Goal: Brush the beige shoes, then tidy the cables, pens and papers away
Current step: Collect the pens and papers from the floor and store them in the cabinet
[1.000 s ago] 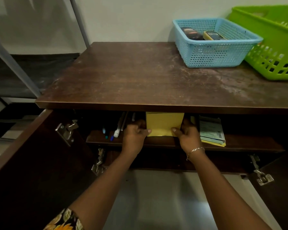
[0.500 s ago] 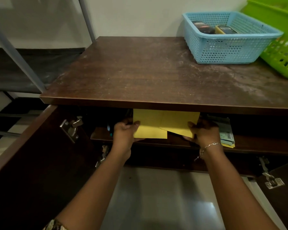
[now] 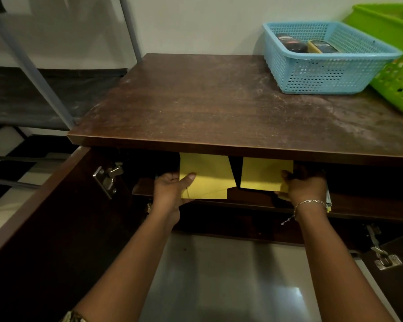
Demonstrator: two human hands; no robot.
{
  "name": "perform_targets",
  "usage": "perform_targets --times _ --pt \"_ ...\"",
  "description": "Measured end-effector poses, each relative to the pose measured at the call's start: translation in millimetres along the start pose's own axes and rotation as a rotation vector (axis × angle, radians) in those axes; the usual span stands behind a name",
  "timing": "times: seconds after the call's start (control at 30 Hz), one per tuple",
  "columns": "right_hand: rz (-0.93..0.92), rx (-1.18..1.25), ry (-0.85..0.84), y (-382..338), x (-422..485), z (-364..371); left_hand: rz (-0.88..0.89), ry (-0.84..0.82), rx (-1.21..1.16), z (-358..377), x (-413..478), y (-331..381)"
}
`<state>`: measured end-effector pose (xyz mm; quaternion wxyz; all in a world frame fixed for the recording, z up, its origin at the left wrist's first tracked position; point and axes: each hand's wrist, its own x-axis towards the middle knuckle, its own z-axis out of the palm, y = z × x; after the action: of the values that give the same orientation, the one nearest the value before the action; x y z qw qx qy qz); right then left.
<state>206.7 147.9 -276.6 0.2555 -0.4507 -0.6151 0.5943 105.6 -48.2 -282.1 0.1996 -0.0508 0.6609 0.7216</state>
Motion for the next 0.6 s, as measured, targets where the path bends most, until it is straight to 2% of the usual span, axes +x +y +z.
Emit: perform_targets --times 0.1,0.23,0.37,0.47,0.6 --pt "-0.061 -0.169 -0.038 1.9 -1.7 1.1 -0.037 -0.059 -0.039 0.2 -2.7 -0.9" --pt "0.036 -0.042 -0.248 1.3 -17.9 16.9 -0.031 -0.150 -0.019 8.3 -7.8 -4.7" --pt "0.085 0.125 -0.366 6.5 -30.6 28.0 0.011 -0.125 -0.006 16.5 -12.3 -8.6" --pt "-0.034 0.102 -0.448 12.1 -34.9 28.1 0.086 -0.147 -0.014 18.2 -15.5 -10.9" --pt "-0.130 0.221 -0.472 16.2 -32.9 23.6 0.249 -0.207 0.064 19.4 -17.8 -10.8"
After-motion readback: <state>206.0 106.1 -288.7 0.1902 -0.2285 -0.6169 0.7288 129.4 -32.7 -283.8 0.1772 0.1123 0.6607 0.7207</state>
